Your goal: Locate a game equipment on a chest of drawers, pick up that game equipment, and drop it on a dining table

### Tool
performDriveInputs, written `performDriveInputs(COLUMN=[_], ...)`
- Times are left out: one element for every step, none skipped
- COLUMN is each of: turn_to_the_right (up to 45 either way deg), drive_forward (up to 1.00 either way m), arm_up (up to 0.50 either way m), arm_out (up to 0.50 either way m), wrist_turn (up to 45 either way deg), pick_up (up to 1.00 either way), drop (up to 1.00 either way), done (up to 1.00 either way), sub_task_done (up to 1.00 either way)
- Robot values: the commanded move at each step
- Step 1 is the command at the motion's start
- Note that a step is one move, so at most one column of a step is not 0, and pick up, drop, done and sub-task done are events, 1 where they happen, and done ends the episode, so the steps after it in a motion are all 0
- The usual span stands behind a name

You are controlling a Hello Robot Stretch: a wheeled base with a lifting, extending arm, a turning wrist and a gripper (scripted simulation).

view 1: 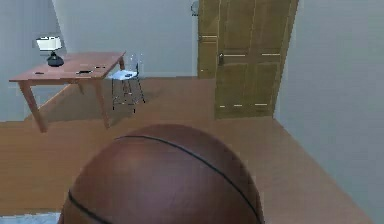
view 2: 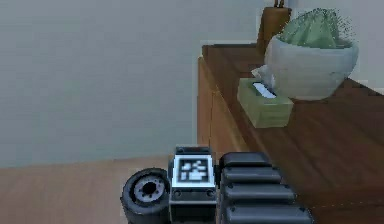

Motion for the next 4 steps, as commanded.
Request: performDriveInputs(turn_to_the_right=[0.0, -18.0, -3.0, 18.0], drive_forward=[1.00, 0.00, 0.00, 0.00], arm_up=[0.00, 0.00, 0.00, 0.00], arm_out=[0.00, 0.00, 0.00, 0.00], wrist_turn=[0.0, 0.0, 0.0, 0.0], pick_up=[0.00, 0.00, 0.00, 0.00], drop=[0.00, 0.00, 0.00, 0.00], done=[0.00, 0.00, 0.00, 0.00], sub_task_done=[0.00, 0.00, 0.00, 0.00])
